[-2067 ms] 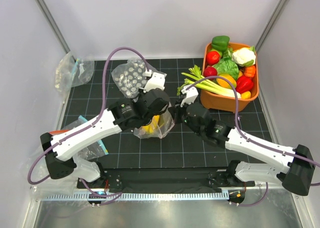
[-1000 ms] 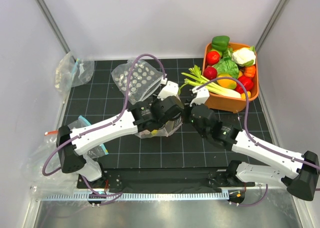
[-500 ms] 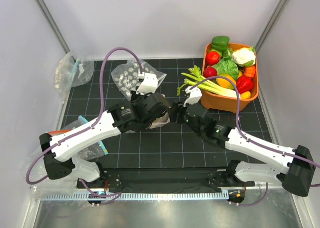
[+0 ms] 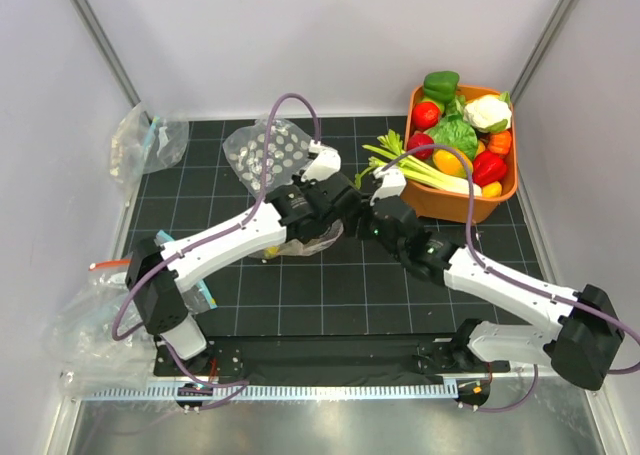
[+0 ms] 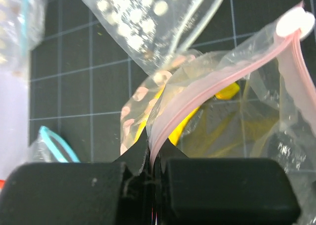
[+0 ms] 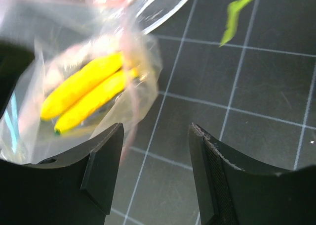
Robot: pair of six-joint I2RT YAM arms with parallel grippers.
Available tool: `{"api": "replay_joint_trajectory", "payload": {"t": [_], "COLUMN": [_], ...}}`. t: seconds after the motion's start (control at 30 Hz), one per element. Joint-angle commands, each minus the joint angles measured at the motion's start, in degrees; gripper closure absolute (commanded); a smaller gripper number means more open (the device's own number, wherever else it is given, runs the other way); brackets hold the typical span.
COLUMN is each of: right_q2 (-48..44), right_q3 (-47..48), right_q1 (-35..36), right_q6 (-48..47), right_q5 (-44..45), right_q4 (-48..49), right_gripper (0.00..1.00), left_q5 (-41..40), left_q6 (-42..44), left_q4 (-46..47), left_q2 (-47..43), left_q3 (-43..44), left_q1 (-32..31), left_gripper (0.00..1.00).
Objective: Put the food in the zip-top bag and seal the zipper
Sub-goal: Adjust the zipper food storage bag at the center of the board, then pick up the fake fruit from the bin.
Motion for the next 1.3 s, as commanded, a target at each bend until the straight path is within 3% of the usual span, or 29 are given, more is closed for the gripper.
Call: {"api": "replay_joint_trajectory", "payload": {"t": [0.0, 0.17, 0.43, 0.5, 0.6, 0.63, 0.7, 0.93, 1.1, 1.27], "right_q2": [-1.9, -4.9, -10.4, -12.8, -15.5, -15.7, -15.0, -10.8, -8.3, -1.7], "right_q3": [-0.4, -1.5, -1.8, -0.7, 0.6, 0.9, 3.2, 7.6, 9.6, 12.7], "right_q1": [-6.1, -8.1, -10.4, -11.5, -13.6, -14.0, -15.4, -20.7, -27.7, -39.8], "right_q6": [4.0, 3.9, 2.3, 1.3, 0.3, 0.2, 2.4, 15.7, 21.4, 28.0], "right_q5": [-3.7, -8.0, -4.1, -1.2, 5.5, 7.2, 14.3, 24.0, 19.6, 3.8], "right_q4": [3.5, 4.5, 1.7, -1.0, -4.0, -4.6, -8.2, -11.0, -10.2, -11.5], "right_gripper": [0.38, 0.33, 0.32, 0.31, 0.22, 0.12, 0.01, 0.01, 0.00, 0.00], "left_q5": [8.1, 15.6, 20.0, 19.8, 20.0, 20.0, 20.0, 21.0, 21.2, 22.0], "left_q6": [1.8, 2.1, 1.5, 1.5, 1.5, 1.4, 1.3, 1.0, 0.8, 0.7], "left_q4": [5.7, 12.9, 19.9, 20.9, 21.9, 22.1, 23.1, 23.9, 24.1, 24.1], "left_q2": [-4.7, -9.5, -14.7, -15.8, -18.2, -18.6, -20.0, -21.6, -22.2, -22.3], "left_q3": [-2.8, -7.5, -13.1, -14.0, -15.1, -15.8, -16.6, -17.8, -18.4, -18.4], "left_q1": [2.6, 4.8, 4.8, 4.8, 4.8, 4.8, 4.8, 4.8, 4.8, 4.8], "left_gripper": [1.00, 1.00, 1.00, 1.00, 1.00, 1.00, 1.00, 1.00, 1.00, 1.00]}}
